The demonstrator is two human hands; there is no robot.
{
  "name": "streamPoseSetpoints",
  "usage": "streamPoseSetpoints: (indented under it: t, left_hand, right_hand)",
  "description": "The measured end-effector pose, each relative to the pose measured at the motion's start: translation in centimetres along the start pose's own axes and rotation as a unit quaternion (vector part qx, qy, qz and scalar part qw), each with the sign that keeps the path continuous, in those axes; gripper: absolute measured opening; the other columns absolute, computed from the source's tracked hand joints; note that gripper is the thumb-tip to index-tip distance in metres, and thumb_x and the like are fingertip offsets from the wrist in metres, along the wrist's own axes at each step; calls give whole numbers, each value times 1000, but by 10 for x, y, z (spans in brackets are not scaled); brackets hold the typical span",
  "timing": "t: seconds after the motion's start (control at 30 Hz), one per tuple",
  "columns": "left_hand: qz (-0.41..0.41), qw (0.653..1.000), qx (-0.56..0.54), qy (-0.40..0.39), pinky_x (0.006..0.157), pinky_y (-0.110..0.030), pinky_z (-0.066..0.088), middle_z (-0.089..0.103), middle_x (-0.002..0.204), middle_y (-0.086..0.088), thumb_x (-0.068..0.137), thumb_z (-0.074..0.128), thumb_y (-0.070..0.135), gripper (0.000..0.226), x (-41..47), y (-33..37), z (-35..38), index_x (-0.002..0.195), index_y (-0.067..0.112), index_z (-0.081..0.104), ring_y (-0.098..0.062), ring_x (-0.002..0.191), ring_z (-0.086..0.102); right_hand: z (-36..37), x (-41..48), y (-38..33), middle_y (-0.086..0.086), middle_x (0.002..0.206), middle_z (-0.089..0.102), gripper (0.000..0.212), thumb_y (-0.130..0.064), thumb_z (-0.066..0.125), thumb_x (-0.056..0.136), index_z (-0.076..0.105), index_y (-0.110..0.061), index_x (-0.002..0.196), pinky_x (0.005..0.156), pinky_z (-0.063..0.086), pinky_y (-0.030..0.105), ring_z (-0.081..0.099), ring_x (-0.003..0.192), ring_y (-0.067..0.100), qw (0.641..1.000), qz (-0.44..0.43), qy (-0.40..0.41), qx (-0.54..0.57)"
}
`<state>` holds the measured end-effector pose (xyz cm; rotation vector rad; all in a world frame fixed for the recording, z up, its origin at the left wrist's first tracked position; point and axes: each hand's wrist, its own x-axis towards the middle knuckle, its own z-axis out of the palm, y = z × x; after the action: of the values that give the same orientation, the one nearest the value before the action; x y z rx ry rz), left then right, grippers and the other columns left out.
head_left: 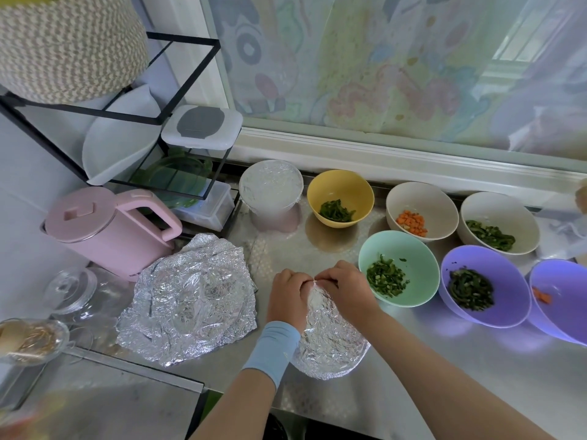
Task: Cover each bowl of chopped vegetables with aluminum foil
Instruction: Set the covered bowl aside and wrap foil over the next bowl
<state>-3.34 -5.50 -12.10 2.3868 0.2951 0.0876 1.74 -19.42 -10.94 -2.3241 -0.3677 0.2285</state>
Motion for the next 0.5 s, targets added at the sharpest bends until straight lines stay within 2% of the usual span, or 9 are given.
streamPoseSetpoints:
  t: [0.1, 0.2, 0.37, 0.5]
  left_hand:
    - [-7, 1000, 24, 10, 81, -30, 43, 52, 95, 0, 99, 53, 21, 18, -4, 2, 0, 102, 15, 70, -13, 90, 41]
    - [-17, 998, 43, 32, 80, -33, 46, 54, 96, -1, 99, 53, 21, 18, -9, 2, -3, 102, 15, 70, -14, 89, 42]
    - [22, 999, 35, 2, 79, -18, 34, 54, 101, 2, 99, 53, 22, 19, -6, 2, -5, 109, 17, 68, -9, 93, 39]
    - [2, 1000, 17, -1, 79, -14, 28, 53, 99, 4, 100, 51, 22, 21, -2, -1, -2, 108, 16, 70, -9, 92, 38]
  right_hand:
    - [-4, 1, 0, -2, 88, 60, 12, -21, 71, 87, 78, -20, 97, 80, 39, 21, 52, 87, 11, 999, -23, -25, -28]
    - [0, -2, 4, 0, 90, 63, 12, -18, 76, 82, 77, -17, 94, 82, 46, 32, 54, 88, 21, 993, -73, 16, -87]
    - [9, -8, 10, 1, 81, 58, 6, -11, 74, 83, 75, -16, 86, 69, 51, 39, 53, 77, 25, 988, -77, 76, -106]
    - [15, -10, 12, 2, 84, 57, 8, -8, 68, 87, 72, -14, 87, 71, 50, 37, 53, 78, 25, 989, -76, 82, -92]
